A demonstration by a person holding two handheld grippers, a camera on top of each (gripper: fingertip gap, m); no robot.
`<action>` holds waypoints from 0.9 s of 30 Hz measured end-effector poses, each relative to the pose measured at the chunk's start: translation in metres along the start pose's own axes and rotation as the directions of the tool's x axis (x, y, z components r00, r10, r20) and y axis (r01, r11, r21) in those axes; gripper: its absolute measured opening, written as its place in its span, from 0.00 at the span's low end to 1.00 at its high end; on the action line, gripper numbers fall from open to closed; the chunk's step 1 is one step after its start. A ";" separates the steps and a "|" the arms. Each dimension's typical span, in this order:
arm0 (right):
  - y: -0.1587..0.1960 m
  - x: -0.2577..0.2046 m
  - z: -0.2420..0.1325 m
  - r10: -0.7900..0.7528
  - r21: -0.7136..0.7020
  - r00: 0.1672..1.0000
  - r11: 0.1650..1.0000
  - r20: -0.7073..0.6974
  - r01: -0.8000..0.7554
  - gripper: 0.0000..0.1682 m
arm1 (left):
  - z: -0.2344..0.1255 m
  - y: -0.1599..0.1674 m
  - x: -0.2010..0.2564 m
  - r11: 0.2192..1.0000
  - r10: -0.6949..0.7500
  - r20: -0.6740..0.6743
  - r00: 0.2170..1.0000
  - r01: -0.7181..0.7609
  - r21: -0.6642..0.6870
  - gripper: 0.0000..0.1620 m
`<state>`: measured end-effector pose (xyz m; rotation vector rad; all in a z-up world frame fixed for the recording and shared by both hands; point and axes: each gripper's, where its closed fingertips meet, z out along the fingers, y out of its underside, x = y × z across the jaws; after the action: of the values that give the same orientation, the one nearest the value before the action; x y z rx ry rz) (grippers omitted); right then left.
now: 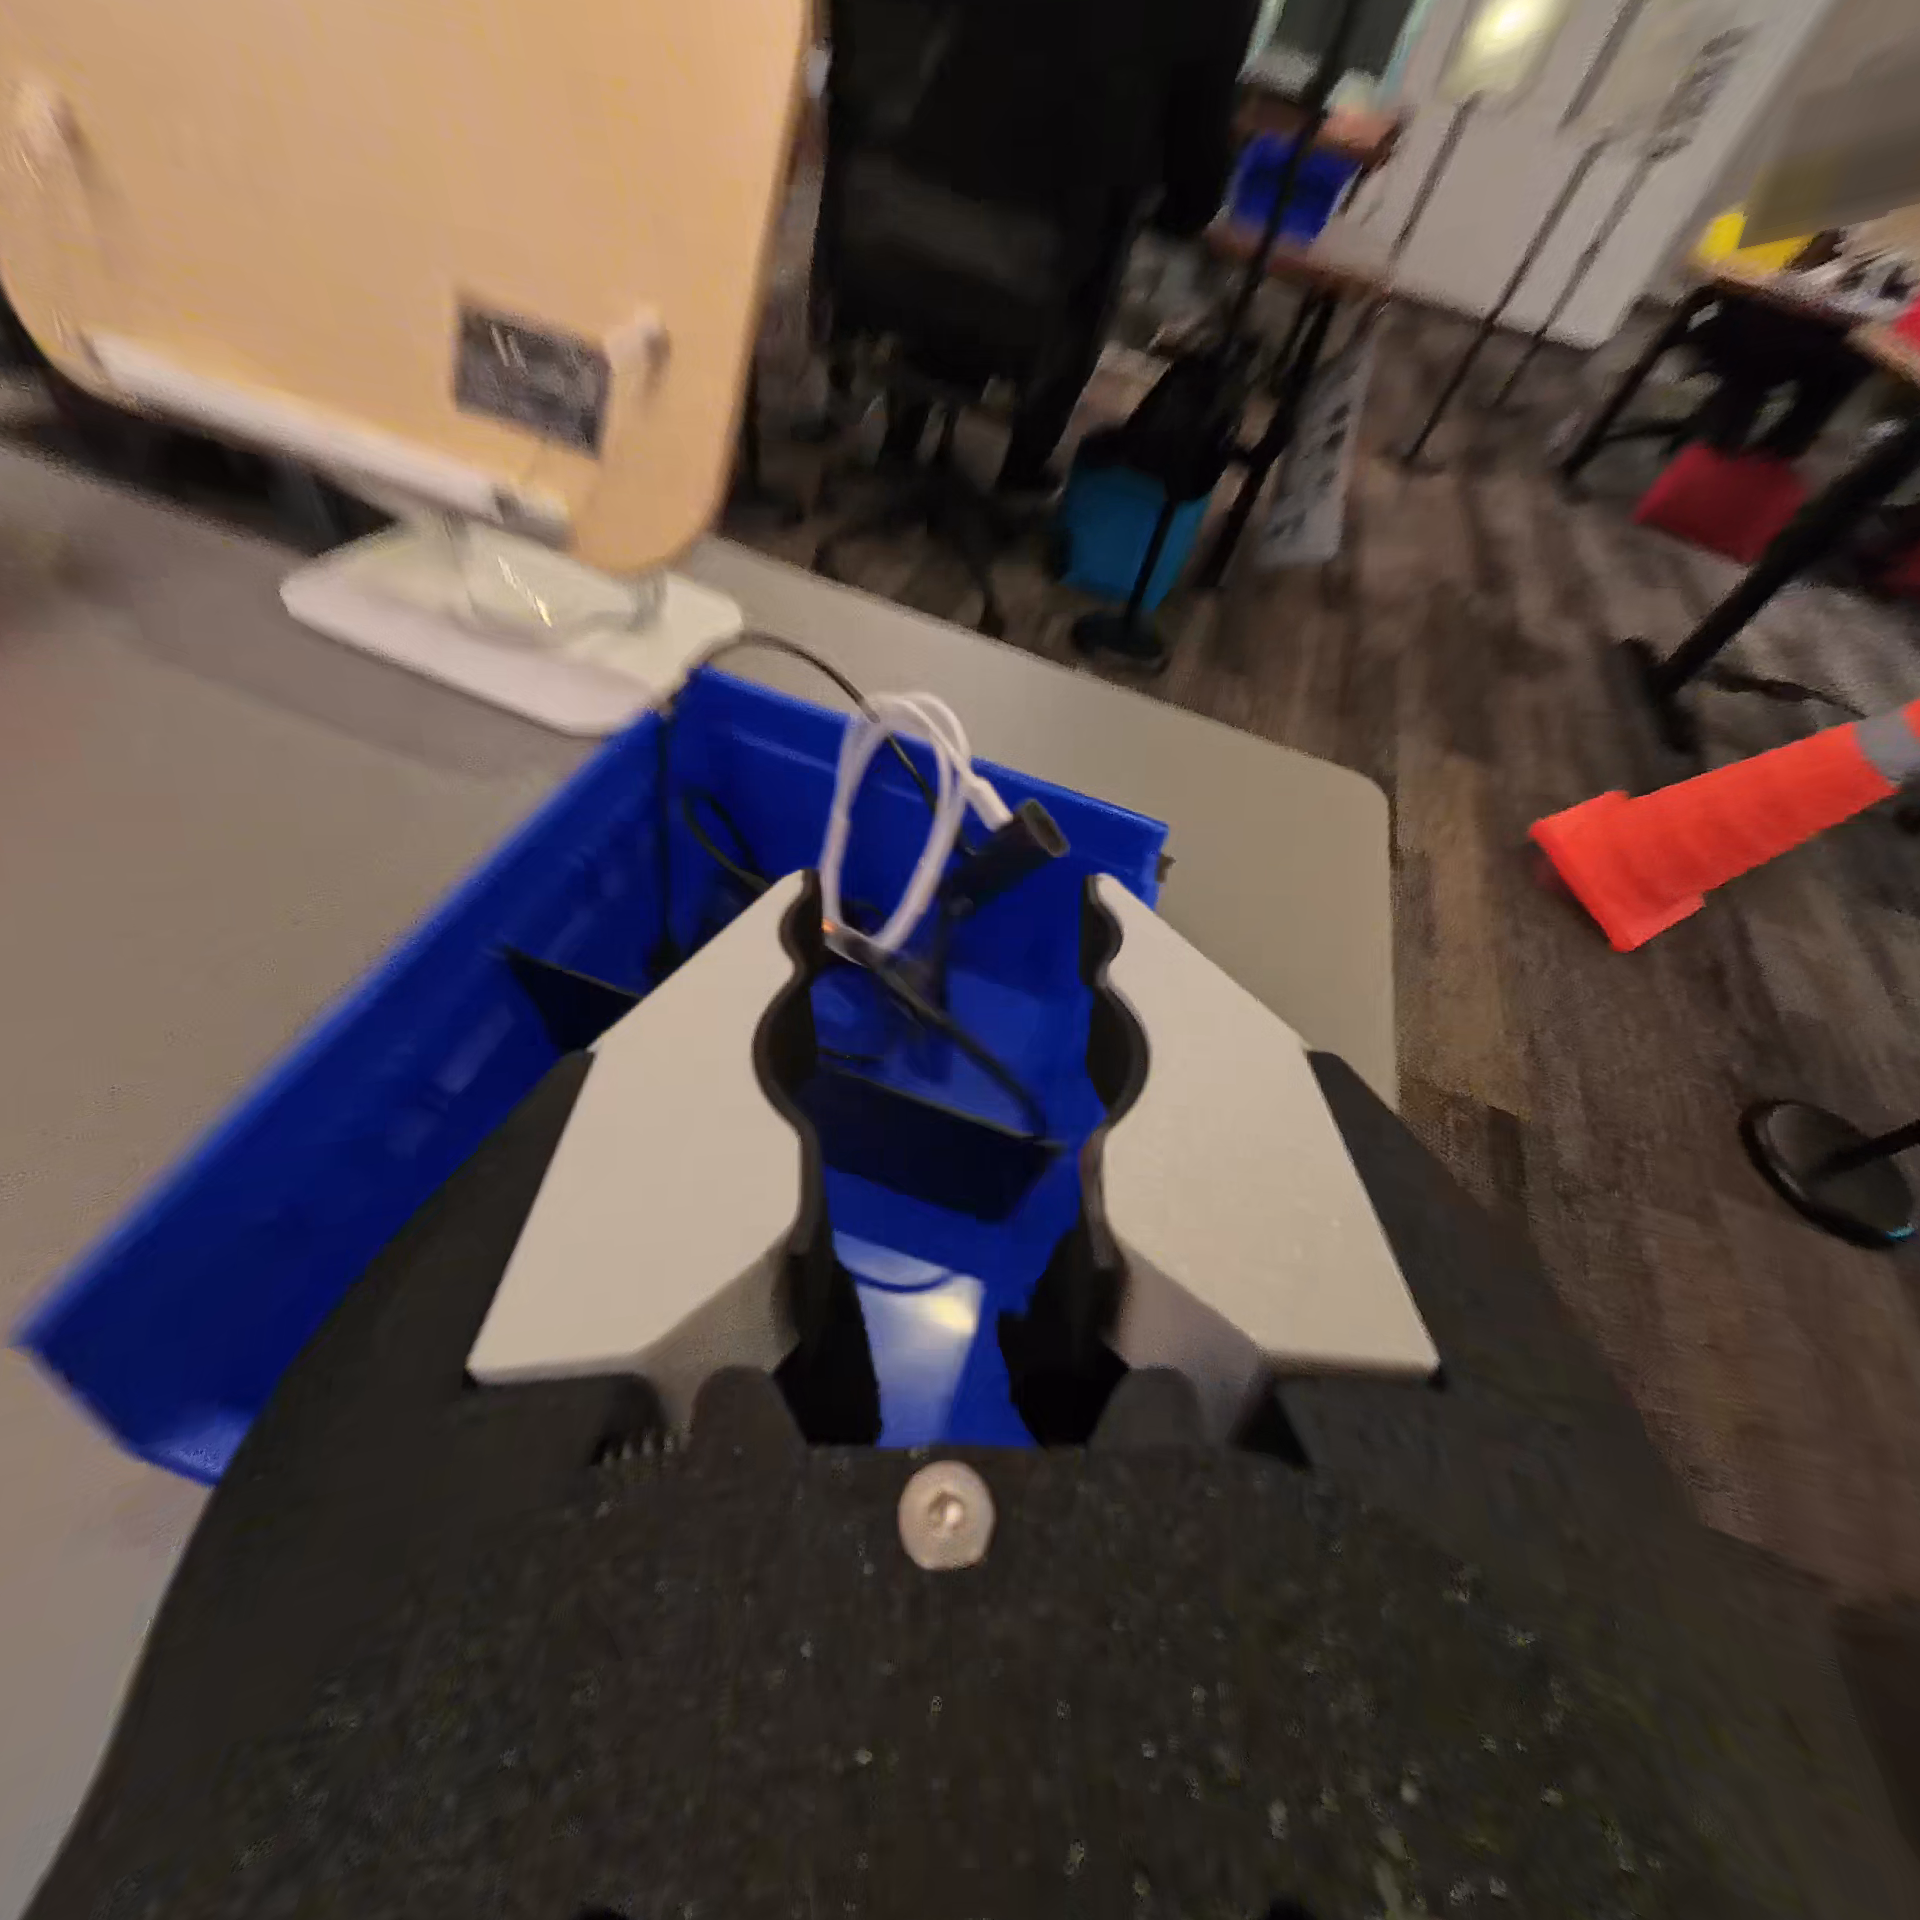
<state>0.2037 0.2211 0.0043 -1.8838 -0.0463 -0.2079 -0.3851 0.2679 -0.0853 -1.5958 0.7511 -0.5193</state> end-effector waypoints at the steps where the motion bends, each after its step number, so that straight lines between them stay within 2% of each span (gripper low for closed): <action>1: -0.002 -0.016 -0.015 0.065 0.073 0.998 0.995 -0.021 -0.063 0.29 | 0.000 0.002 -0.008 1.000 -0.022 0.019 1.000 0.022 -0.009 0.29; 3: 0.011 -0.048 -0.036 0.191 0.141 0.981 0.973 -0.033 -0.185 0.33 | 0.001 0.011 -0.022 0.995 -0.082 0.051 0.995 0.084 -0.048 0.30; 5: 0.041 -0.072 -0.049 0.291 0.125 0.955 0.951 -0.057 -0.282 0.38 | 0.001 0.019 -0.034 0.991 -0.107 0.085 0.991 0.113 -0.074 0.30; 8: 0.081 -0.091 -0.067 0.416 0.151 0.905 0.904 -0.092 -0.400 0.36 | 0.001 0.020 -0.048 0.992 -0.110 0.119 0.987 0.116 -0.049 0.31; 10: 0.101 -0.097 -0.070 0.386 0.099 0.912 0.922 -0.135 -0.375 0.38 | 0.002 0.023 -0.049 0.986 -0.146 0.113 0.983 0.153 -0.065 0.28; 13: 0.107 -0.098 -0.068 0.304 0.066 0.939 0.952 -0.159 -0.298 0.38 | 0.004 0.027 -0.054 0.977 -0.165 0.127 0.978 0.180 -0.115 0.28; 18: 0.130 -0.111 -0.056 0.267 -0.038 0.957 0.961 -0.110 -0.273 0.39 | 0.005 0.018 -0.048 0.989 -0.100 0.088 0.991 0.109 -0.102 0.17; 21: 0.142 -0.111 -0.054 0.272 -0.068 0.957 0.958 -0.103 -0.279 0.38 | 0.002 0.014 -0.049 0.995 -0.070 0.117 0.991 0.078 -0.068 0.20; 24: 0.144 -0.110 -0.052 0.290 -0.074 0.953 0.952 -0.088 -0.297 0.38 | 0.006 0.023 -0.051 0.992 -0.033 0.156 0.987 0.051 -0.117 0.29; 27: 0.143 -0.106 -0.049 0.299 -0.066 0.950 0.950 -0.090 -0.305 0.38 | 0.004 0.033 -0.060 0.985 0.000 0.239 0.971 0.041 -0.169 0.25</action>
<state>0.1126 0.1368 -0.1323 -1.9315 0.3076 -0.0741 -0.4292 0.3126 -0.1133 -1.7914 0.6107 -0.2755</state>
